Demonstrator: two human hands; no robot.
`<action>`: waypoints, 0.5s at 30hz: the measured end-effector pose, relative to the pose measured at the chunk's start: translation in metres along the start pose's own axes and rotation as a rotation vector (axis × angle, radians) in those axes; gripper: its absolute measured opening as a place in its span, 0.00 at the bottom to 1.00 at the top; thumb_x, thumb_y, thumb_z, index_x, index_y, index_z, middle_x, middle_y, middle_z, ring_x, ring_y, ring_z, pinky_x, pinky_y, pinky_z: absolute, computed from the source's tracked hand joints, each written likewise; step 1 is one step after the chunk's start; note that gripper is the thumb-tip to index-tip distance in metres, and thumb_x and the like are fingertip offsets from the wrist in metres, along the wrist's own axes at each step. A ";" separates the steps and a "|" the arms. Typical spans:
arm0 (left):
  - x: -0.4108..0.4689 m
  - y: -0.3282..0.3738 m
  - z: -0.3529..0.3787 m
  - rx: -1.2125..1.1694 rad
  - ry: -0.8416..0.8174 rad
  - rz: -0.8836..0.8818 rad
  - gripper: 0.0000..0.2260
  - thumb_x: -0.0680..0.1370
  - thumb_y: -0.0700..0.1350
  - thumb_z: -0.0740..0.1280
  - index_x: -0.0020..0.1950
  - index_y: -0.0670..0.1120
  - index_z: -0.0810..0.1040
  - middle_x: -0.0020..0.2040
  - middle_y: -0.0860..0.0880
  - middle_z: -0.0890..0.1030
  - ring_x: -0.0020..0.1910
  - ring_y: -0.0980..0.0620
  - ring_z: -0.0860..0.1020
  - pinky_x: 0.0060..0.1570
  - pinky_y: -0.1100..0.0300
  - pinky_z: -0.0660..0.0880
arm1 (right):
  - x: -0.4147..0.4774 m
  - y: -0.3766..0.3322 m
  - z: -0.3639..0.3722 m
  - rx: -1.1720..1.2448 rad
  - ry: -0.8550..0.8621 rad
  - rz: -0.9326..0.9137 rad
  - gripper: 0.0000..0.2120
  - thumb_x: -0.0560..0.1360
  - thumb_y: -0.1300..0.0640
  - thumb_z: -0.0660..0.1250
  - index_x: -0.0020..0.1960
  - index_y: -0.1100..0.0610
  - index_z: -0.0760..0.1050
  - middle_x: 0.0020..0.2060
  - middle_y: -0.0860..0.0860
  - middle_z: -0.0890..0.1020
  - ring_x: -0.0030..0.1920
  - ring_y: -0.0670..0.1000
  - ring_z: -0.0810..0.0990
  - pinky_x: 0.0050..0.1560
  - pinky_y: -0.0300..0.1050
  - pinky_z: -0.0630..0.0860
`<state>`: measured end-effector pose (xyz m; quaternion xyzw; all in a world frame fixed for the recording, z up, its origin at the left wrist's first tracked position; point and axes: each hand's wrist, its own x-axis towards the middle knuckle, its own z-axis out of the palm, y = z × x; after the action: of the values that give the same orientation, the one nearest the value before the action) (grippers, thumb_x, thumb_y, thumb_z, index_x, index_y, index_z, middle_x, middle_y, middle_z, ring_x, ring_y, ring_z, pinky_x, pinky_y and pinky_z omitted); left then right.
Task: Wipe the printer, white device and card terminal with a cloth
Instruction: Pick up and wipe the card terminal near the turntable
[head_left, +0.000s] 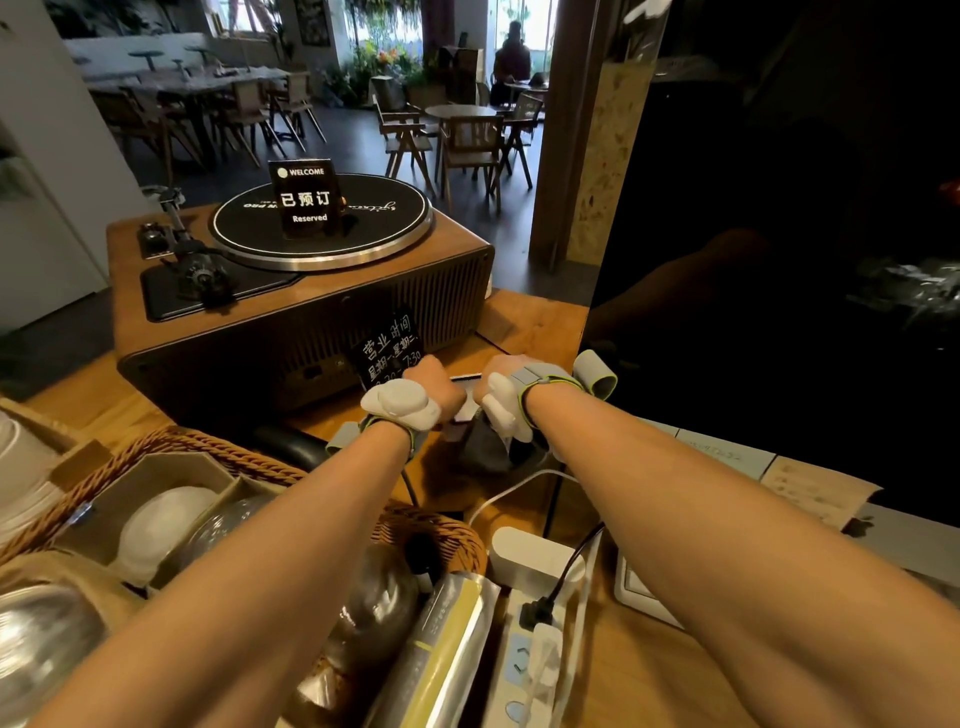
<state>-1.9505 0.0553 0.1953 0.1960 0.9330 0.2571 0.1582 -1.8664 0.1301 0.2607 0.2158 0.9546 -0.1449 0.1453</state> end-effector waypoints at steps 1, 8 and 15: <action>0.002 -0.001 -0.003 0.020 0.024 0.016 0.14 0.76 0.42 0.65 0.34 0.45 0.62 0.33 0.46 0.69 0.30 0.48 0.69 0.31 0.58 0.66 | 0.001 -0.001 0.000 0.015 0.010 0.012 0.20 0.82 0.60 0.52 0.32 0.54 0.52 0.34 0.60 0.59 0.34 0.54 0.58 0.37 0.40 0.59; 0.002 -0.012 0.000 -0.083 -0.150 -0.069 0.13 0.76 0.38 0.60 0.32 0.41 0.66 0.30 0.42 0.69 0.28 0.45 0.70 0.35 0.54 0.71 | 0.010 0.004 0.013 0.065 0.068 0.037 0.08 0.77 0.55 0.59 0.40 0.56 0.70 0.42 0.54 0.71 0.45 0.55 0.69 0.50 0.50 0.69; 0.002 -0.007 -0.004 0.040 -0.139 0.034 0.15 0.79 0.39 0.60 0.32 0.42 0.67 0.32 0.45 0.68 0.40 0.46 0.68 0.40 0.56 0.62 | 0.011 0.004 0.011 0.067 0.024 0.059 0.16 0.76 0.60 0.59 0.30 0.56 0.65 0.29 0.52 0.67 0.39 0.55 0.69 0.43 0.45 0.65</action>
<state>-1.9562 0.0492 0.1941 0.2324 0.9212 0.2269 0.2142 -1.8717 0.1343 0.2457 0.2502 0.9441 -0.1701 0.1308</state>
